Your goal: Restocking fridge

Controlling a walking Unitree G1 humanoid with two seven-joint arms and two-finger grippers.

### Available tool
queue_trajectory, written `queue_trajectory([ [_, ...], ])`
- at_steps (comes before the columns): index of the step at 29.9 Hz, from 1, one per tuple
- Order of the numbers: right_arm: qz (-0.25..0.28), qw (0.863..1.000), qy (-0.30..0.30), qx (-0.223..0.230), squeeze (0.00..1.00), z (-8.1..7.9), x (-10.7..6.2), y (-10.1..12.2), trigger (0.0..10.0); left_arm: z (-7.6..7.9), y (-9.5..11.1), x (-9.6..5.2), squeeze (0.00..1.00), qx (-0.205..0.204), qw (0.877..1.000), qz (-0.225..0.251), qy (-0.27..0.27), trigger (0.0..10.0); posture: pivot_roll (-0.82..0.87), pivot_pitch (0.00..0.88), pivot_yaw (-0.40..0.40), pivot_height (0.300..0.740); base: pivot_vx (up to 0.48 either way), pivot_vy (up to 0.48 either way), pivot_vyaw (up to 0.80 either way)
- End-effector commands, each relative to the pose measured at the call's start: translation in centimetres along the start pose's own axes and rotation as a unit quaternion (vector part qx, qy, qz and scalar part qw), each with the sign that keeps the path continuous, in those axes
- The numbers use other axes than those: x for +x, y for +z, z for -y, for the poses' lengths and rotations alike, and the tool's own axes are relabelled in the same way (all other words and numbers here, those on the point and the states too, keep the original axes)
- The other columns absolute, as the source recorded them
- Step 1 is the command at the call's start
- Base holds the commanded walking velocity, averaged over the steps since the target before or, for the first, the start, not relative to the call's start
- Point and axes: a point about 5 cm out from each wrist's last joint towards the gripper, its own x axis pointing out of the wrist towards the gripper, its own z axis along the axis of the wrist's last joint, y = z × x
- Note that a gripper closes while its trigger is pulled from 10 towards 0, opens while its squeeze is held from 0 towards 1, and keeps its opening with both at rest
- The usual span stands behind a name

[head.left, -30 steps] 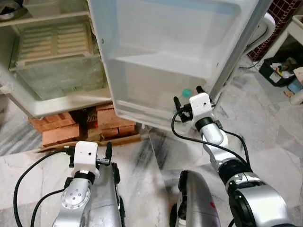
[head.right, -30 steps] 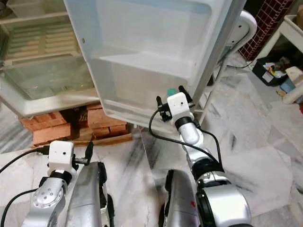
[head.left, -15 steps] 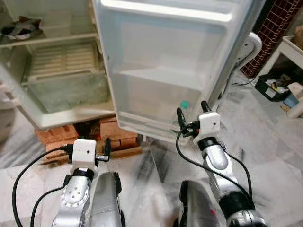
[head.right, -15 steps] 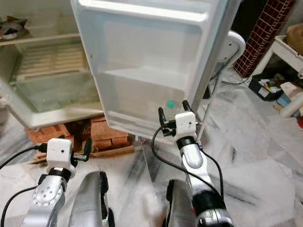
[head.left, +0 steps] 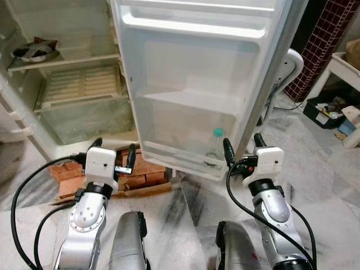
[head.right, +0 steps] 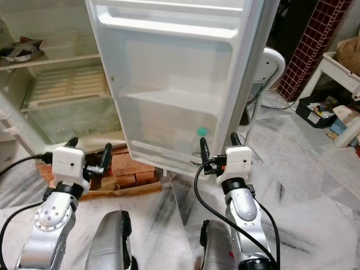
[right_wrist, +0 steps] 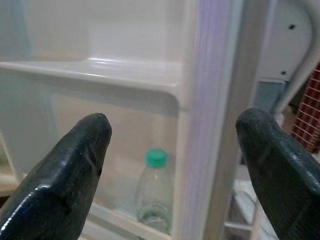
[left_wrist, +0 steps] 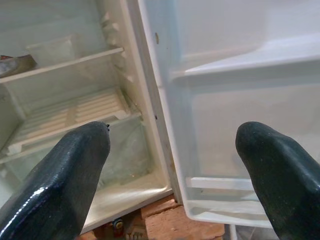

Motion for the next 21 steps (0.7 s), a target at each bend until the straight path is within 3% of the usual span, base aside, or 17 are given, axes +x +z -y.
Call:
queue_trajectory([
  [1, 0.006, 1.000, -0.006, 0.005, 0.00, 0.1, 0.2, 0.8, 10.0, -0.5, 0.2, -0.1, 0.00, 0.006, 1.000, 0.004, 0.002, 10.0, 0.04, 0.000, 0.016, 0.626, 0.000, 0.000, 0.00],
  [6, 0.002, 1.000, 0.002, 0.004, 0.00, 0.0, 0.5, 1.2, 10.0, -1.1, 0.0, 0.5, 0.00, 0.009, 1.000, 0.001, 0.007, 10.0, 0.03, 0.000, 0.011, 0.656, 0.000, 0.000, 0.00],
  [11, 0.010, 1.000, -0.020, 0.004, 0.00, 0.6, 1.3, 1.7, 10.0, -0.7, -0.1, 1.1, 0.00, 0.005, 1.000, 0.000, 0.006, 10.0, 0.02, 0.000, 0.019, 0.691, 0.000, 0.000, 0.00],
  [21, -0.004, 1.000, -0.016, -0.003, 0.00, 0.8, 1.0, 1.6, 10.0, 0.2, -0.2, 1.5, 0.00, -0.020, 1.000, -0.003, -0.002, 10.0, 0.01, 0.000, 0.011, 0.740, 0.000, 0.000, 0.00],
])
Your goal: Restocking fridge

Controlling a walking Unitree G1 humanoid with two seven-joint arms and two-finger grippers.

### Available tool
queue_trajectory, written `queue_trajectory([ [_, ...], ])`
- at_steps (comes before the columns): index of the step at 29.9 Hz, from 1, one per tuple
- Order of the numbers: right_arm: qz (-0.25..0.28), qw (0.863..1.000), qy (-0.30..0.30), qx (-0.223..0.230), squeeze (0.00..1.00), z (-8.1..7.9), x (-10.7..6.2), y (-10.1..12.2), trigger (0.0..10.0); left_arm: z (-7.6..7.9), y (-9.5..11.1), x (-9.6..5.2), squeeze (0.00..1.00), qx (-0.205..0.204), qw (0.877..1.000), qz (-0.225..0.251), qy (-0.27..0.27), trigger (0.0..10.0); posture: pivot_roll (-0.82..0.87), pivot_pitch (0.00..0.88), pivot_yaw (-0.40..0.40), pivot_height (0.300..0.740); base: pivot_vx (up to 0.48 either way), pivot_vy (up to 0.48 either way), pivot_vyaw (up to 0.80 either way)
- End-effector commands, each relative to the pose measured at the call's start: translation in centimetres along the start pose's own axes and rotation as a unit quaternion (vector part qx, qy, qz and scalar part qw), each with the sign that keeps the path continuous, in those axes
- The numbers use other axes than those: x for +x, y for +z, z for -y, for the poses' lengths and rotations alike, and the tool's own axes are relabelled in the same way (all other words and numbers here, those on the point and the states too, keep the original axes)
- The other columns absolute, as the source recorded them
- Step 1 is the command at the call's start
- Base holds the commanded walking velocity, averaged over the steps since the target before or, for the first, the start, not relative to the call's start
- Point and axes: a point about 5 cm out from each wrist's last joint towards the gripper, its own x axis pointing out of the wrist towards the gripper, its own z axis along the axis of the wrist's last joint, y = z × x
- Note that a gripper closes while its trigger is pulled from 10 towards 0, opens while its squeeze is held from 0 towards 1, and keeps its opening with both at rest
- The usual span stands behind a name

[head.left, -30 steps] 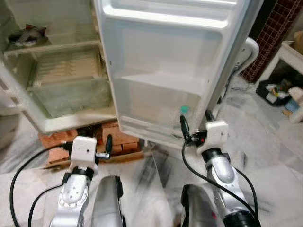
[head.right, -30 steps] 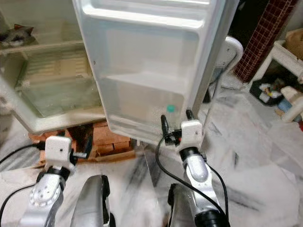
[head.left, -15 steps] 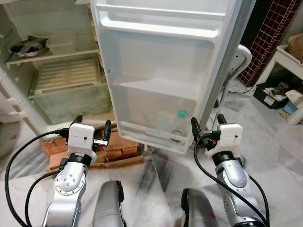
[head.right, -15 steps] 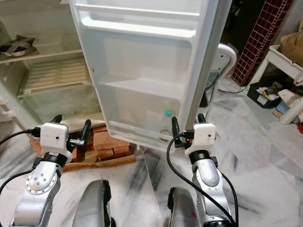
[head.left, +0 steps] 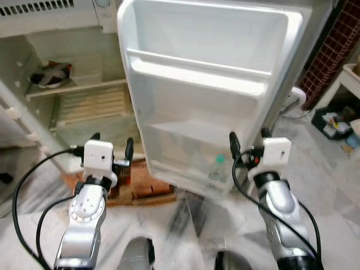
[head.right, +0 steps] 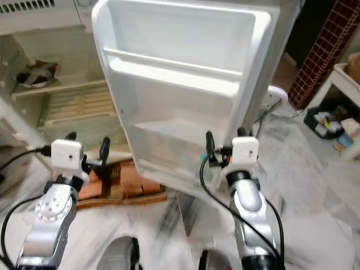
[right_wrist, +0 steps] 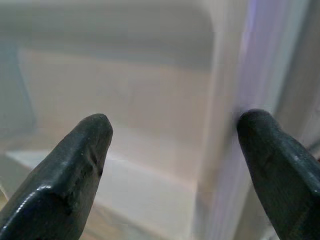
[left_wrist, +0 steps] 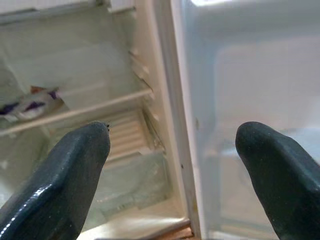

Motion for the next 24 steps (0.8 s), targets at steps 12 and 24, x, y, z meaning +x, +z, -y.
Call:
queue_trajectory([
  [12, -0.022, 1.000, 0.001, -0.012, 0.00, 0.2, -0.4, -0.7, 10.0, 0.9, -0.5, 0.2, 0.00, 0.017, 1.000, -0.004, -0.015, 10.0, 0.01, 0.000, 0.009, 0.740, 0.000, 0.000, 0.00],
  [24, -0.052, 0.997, 0.060, -0.014, 0.00, -0.7, -0.8, -2.0, 10.0, 0.8, -1.0, 0.3, 0.00, 0.029, 1.000, -0.009, -0.007, 10.0, 0.02, 0.000, 0.008, 0.740, 0.000, -0.064, 0.00],
])
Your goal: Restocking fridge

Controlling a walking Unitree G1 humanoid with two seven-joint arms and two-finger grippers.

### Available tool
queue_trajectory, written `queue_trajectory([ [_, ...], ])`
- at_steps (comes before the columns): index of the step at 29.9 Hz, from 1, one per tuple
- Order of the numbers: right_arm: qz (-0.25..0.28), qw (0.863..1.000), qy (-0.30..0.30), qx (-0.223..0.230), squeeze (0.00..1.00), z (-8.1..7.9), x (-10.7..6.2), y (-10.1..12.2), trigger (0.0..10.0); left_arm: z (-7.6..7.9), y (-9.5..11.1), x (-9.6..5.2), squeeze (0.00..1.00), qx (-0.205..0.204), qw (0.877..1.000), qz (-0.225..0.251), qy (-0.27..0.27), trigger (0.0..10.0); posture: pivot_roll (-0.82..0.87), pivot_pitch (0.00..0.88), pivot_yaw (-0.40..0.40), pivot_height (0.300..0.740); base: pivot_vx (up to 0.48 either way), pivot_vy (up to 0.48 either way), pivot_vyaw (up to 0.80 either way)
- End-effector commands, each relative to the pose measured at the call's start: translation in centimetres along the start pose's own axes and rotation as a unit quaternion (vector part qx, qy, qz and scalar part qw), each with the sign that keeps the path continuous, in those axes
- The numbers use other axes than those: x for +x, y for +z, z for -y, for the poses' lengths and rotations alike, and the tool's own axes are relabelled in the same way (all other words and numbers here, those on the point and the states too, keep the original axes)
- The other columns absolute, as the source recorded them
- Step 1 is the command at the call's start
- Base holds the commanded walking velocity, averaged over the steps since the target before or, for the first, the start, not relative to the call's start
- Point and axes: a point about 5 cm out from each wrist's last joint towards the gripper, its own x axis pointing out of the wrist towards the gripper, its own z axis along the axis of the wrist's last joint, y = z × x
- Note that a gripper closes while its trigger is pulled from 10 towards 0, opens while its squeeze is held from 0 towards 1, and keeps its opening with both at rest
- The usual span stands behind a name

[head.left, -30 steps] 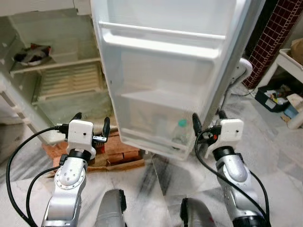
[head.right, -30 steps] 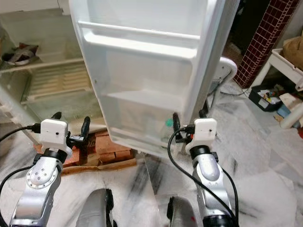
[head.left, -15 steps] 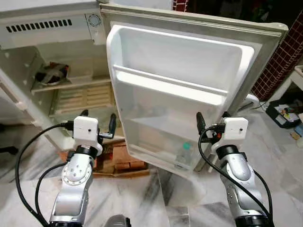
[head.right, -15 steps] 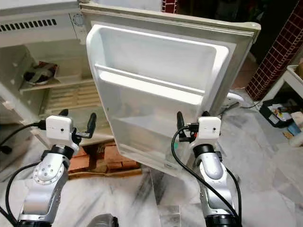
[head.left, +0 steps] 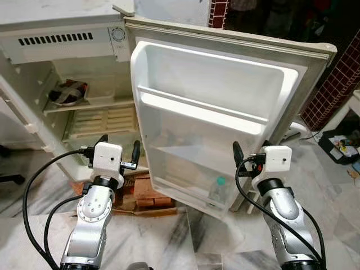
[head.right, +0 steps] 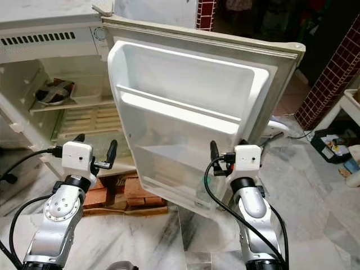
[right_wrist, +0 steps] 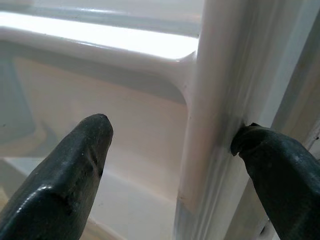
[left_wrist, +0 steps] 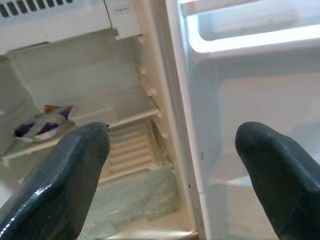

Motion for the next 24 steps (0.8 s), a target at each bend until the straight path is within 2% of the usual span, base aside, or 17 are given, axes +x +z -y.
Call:
queue_trajectory([
  [1, -0.007, 0.999, 0.053, 0.002, 0.00, -1.7, 0.1, -0.2, 10.0, 0.0, -0.2, 0.1, 0.00, 0.005, 1.000, -0.003, 0.000, 10.0, 0.02, 0.000, 0.008, 0.740, 0.000, -0.259, 0.00],
  [7, -0.028, 0.987, 0.157, 0.013, 0.00, -3.5, -0.8, -0.9, 10.0, 0.1, -0.4, 0.0, 0.00, 0.003, 1.000, -0.007, 0.001, 10.0, 0.02, 0.000, 0.008, 0.740, 0.000, -0.359, 0.00],
  [12, -0.035, 0.979, 0.203, 0.008, 0.00, -4.1, -1.2, -1.1, 10.0, 0.3, -0.4, 0.0, 0.00, 0.001, 1.000, -0.007, -0.001, 10.0, 0.02, 0.000, 0.008, 0.740, 0.000, -0.466, 0.00],
  [14, -0.046, 0.969, 0.242, 0.020, 0.00, -4.6, -1.6, -1.3, 10.0, 0.4, -0.5, -0.1, 0.00, -0.001, 1.000, -0.007, -0.003, 10.0, 0.02, 0.000, 0.006, 0.740, 0.000, -0.469, 0.00],
  [20, -0.058, 0.958, 0.282, 0.013, 0.00, -4.5, -1.8, -1.5, 10.0, 0.4, -0.5, -0.1, 0.00, 0.000, 1.000, -0.008, -0.003, 10.0, 0.03, 0.000, 0.003, 0.740, 0.000, -0.463, 0.00],
  [24, -0.061, 0.959, 0.277, 0.004, 0.00, -4.0, -1.5, -1.6, 10.0, 0.4, -0.5, -0.2, 0.00, 0.001, 1.000, -0.008, -0.003, 10.0, 0.03, 0.000, 0.002, 0.740, 0.000, -0.455, 0.00],
])
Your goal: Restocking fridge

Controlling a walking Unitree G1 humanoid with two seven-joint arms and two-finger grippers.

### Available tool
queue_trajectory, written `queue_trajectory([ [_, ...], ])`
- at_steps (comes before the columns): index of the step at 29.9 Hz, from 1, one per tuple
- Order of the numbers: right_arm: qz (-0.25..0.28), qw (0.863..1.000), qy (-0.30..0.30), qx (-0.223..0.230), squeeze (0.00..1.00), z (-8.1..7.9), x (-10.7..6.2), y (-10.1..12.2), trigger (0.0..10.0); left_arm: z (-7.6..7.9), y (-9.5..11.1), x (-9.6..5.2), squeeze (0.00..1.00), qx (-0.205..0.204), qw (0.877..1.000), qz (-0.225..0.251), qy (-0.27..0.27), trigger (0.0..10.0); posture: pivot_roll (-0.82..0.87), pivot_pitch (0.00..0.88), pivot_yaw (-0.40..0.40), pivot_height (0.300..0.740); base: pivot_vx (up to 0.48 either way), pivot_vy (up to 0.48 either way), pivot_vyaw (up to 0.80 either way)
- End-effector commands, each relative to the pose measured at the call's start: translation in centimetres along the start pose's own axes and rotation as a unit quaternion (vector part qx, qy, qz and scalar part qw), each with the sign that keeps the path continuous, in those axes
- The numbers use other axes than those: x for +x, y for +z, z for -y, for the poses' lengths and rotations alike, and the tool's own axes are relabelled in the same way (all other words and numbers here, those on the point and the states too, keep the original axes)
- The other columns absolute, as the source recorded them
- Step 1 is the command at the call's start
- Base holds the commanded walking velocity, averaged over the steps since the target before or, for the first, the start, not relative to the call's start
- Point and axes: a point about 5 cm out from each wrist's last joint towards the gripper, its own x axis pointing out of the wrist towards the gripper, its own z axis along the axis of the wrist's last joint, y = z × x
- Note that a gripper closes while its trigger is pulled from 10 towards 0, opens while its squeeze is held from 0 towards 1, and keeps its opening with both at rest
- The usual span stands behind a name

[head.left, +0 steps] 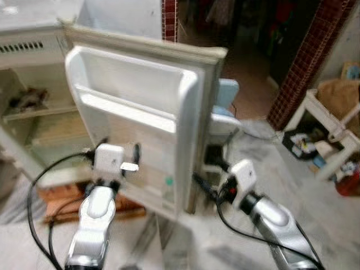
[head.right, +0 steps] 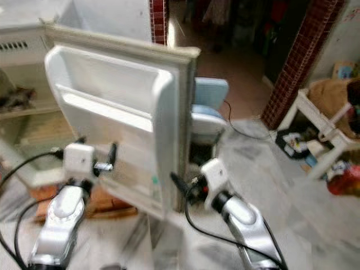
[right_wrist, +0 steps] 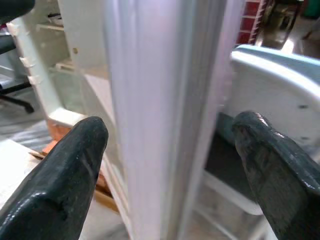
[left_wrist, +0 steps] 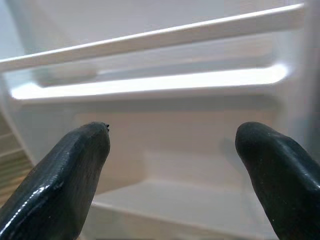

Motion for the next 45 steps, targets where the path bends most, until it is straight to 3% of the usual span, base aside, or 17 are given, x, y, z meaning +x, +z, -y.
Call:
queue_trajectory([
  [1, -0.002, 1.000, 0.003, 0.000, 0.00, -0.1, 0.4, -0.1, 10.0, -0.6, 0.0, -0.1, 0.00, 0.008, 1.000, -0.001, 0.009, 10.0, 0.03, 0.000, 0.002, 0.740, 0.000, -0.454, 0.00],
  [6, -0.015, 0.997, -0.072, -0.015, 0.00, 1.3, 0.7, -0.7, 10.0, -0.5, -0.1, -0.2, 0.00, 0.008, 1.000, -0.002, 0.009, 10.0, 0.03, 0.000, 0.002, 0.740, 0.000, -0.449, 0.00],
  [13, 0.038, 0.991, -0.125, -0.020, 0.00, 1.9, 0.7, 0.7, 10.0, -0.4, -0.6, -0.8, 0.00, 0.000, 1.000, -0.005, 0.013, 10.0, 0.03, 0.000, 0.006, 0.740, 0.000, -0.053, 0.08],
  [14, 0.052, 0.985, -0.164, -0.019, 0.00, 2.3, 0.7, 1.1, 10.0, -0.6, -1.2, -1.5, 0.00, -0.011, 1.000, -0.018, 0.022, 10.0, 0.02, 0.000, 0.006, 0.740, 0.000, 0.000, 0.52],
  [20, 0.063, 0.973, -0.223, 0.023, 0.00, 3.0, 0.3, 1.0, 10.0, -0.6, -2.2, -2.3, 0.00, -0.023, 0.999, -0.039, 0.025, 10.0, 0.02, 0.000, 0.003, 0.740, 0.000, 0.000, 0.49],
  [30, 0.074, 0.966, -0.248, 0.024, 0.00, 3.1, 0.8, 1.5, 10.0, -1.5, -1.8, -1.3, 0.00, -0.018, 0.999, -0.029, 0.029, 10.0, 0.01, 0.000, 0.032, 0.740, 0.000, 0.000, 0.16],
  [37, 0.076, 0.965, -0.250, 0.035, 0.00, 2.5, 0.8, 1.4, 10.0, -0.9, -0.7, -0.7, 0.00, -0.019, 1.000, -0.013, 0.013, 10.0, 0.03, 0.024, 0.034, 0.740, 0.160, 0.000, 0.00],
  [45, 0.081, 0.967, -0.241, 0.025, 0.00, 2.0, 2.0, 2.1, 10.0, -1.2, -1.4, -1.3, 0.00, -0.021, 0.999, -0.024, 0.021, 10.0, 0.04, 0.024, 0.023, 0.740, 0.310, 0.000, 0.00],
])
